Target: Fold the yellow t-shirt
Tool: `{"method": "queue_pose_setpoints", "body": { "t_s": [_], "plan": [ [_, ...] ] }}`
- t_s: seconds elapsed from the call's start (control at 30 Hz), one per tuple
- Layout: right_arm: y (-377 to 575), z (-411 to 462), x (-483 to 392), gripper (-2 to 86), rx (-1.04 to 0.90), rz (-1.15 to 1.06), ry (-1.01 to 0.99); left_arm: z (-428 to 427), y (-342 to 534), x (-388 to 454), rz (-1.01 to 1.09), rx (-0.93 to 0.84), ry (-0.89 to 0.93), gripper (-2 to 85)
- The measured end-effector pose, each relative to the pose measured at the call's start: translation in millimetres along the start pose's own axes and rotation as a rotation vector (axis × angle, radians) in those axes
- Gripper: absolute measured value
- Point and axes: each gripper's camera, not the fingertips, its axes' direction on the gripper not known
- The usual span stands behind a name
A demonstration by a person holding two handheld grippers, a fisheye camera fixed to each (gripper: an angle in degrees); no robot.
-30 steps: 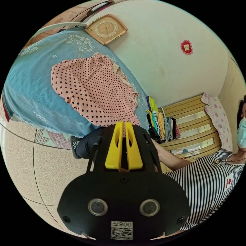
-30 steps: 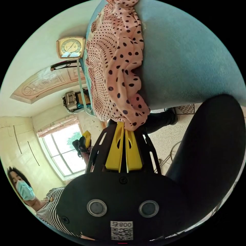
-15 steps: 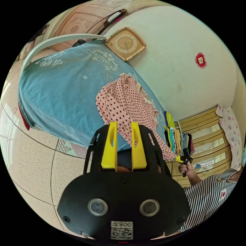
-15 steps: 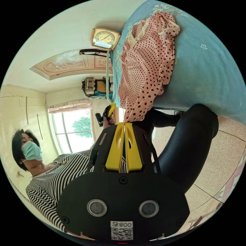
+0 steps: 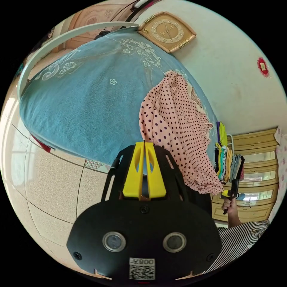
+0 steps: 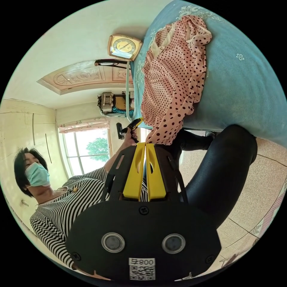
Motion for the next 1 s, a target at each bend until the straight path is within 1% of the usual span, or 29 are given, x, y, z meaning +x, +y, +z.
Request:
{"method": "queue_pose_setpoints", "body": {
  "t_s": [0.1,0.17,0.27,0.37,0.5,0.63,0.73,0.8,0.87,1.0],
  "plan": [
    [3,9,3,0.2,-0.028,-0.01,0.038,-36,8,-20,-0.013,0.096,0.115,0.4],
    [3,16,7,0.4,-0.033,-0.008,0.066,-67,21,-48,-0.082,0.191,0.217,0.2],
    [3,31,25,0.9,-0.047,0.024,0.086,-94,33,-76,-0.144,0.253,0.298,0.2],
    [4,46,45,2.7,-0.055,0.083,0.115,-112,38,-87,-0.166,0.296,0.351,0.2],
    [9,74,60,7.3,-0.06,0.154,0.103,-128,35,-83,-0.133,0.305,0.371,0.1],
    [15,109,78,8.4,-0.083,0.222,0.051,-143,28,-75,-0.089,0.308,0.399,0.1],
    [25,136,101,9.1,-0.053,0.316,-0.018,-152,26,-71,-0.066,0.299,0.399,0.1],
    [29,152,100,9.9,-0.051,0.314,0.024,-157,26,-69,-0.056,0.294,0.399,0.1],
    [32,165,100,10.8,-0.057,0.32,0.007,-164,27,-68,-0.052,0.297,0.408,0.0],
    [44,185,104,11.4,-0.006,0.329,0.004,-175,30,-65,-0.044,0.3,0.416,0.1]
  ]
}}
